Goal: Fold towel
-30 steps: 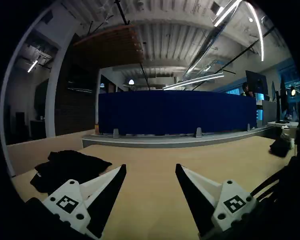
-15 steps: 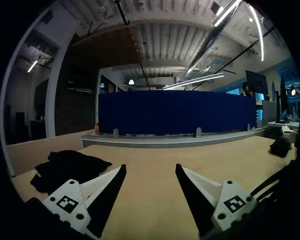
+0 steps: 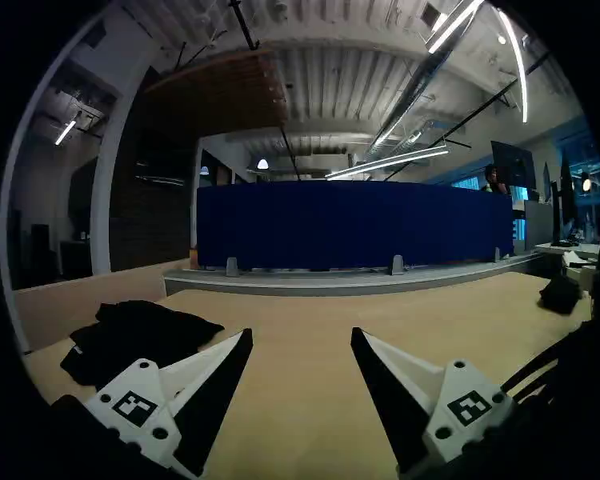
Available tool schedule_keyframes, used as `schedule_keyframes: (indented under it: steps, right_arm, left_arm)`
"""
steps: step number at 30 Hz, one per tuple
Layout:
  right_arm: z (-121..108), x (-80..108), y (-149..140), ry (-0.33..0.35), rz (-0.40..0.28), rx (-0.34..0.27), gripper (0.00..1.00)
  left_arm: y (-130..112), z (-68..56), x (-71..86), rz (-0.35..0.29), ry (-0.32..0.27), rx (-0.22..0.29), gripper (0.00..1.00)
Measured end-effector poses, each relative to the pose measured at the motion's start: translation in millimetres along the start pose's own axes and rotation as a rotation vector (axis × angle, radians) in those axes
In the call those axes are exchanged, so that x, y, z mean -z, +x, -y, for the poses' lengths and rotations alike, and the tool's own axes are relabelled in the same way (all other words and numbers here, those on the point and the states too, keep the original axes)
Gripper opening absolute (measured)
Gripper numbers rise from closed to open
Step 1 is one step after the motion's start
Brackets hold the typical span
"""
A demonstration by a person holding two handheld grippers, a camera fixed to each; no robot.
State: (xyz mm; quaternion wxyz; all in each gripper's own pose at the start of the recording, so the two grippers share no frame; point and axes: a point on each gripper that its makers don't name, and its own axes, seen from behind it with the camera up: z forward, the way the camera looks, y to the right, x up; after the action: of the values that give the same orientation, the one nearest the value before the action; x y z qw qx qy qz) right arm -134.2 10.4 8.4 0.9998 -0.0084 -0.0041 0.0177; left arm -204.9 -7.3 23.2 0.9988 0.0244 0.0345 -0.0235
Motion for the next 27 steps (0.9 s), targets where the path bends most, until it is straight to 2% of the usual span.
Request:
schedule_keyframes:
  steps: [27]
  right_arm:
    - [1.0,-8.2,-2.1,-0.008,0.002,0.008,1.00]
  left_arm:
    - [0.2,-1.1,-0.3,0.000,0.000,0.000,0.91]
